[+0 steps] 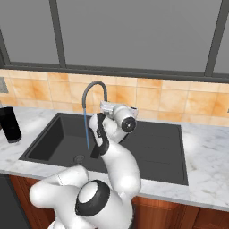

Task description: Turn on the sink faucet and place the jug under the water for a few seconds to fill it up.

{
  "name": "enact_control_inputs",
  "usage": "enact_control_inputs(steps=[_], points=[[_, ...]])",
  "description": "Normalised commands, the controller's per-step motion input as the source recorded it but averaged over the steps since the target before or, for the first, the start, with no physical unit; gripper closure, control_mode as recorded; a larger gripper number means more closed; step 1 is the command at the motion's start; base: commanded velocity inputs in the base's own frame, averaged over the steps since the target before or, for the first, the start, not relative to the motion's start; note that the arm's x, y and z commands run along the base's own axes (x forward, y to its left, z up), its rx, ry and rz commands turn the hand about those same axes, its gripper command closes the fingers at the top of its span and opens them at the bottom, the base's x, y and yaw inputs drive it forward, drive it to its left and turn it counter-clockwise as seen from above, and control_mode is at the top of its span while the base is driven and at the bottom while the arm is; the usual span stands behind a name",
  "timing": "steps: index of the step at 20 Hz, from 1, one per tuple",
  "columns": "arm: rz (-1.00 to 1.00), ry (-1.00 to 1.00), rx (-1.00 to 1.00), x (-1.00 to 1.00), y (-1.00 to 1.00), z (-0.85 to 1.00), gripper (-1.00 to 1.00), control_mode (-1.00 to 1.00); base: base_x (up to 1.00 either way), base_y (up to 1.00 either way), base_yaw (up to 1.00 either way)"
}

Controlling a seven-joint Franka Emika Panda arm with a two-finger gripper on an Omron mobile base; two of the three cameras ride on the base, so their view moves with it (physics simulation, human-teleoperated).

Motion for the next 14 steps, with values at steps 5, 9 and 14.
enact_control_inputs(steps=[5, 9, 14], points=[[0.0, 0.02, 0.0, -0.33, -0.08, 1.0, -1.0, -1.0, 0.0, 0.0, 0.0], [0.0, 0.09, 0.0, -0.19, -0.02, 1.0, -1.0, -1.0, 0.0, 0.0, 0.0], [0.05, 0.05, -0.01, -0.67, 0.19, 0.47, -1.0, -1.0, 0.0, 0.0, 0.0]])
